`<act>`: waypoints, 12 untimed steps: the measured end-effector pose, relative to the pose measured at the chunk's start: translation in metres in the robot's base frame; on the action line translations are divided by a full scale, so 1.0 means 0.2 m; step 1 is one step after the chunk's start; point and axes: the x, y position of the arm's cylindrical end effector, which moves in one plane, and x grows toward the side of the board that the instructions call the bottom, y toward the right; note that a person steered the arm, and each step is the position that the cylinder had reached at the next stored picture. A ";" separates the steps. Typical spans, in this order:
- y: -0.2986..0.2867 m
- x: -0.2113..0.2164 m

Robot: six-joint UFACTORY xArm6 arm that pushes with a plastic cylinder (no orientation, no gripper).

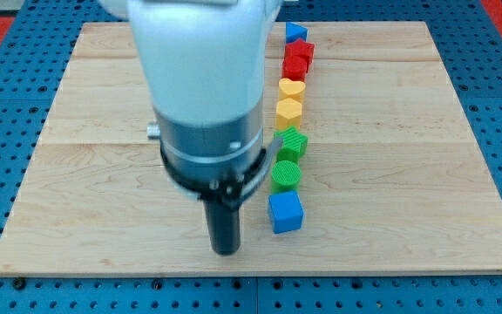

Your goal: Slide yellow heart towards center left

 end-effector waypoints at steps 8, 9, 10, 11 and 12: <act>0.82 0.03; 0.95 -0.29; 0.96 -0.67; 0.95 -1.06; 0.96 -1.09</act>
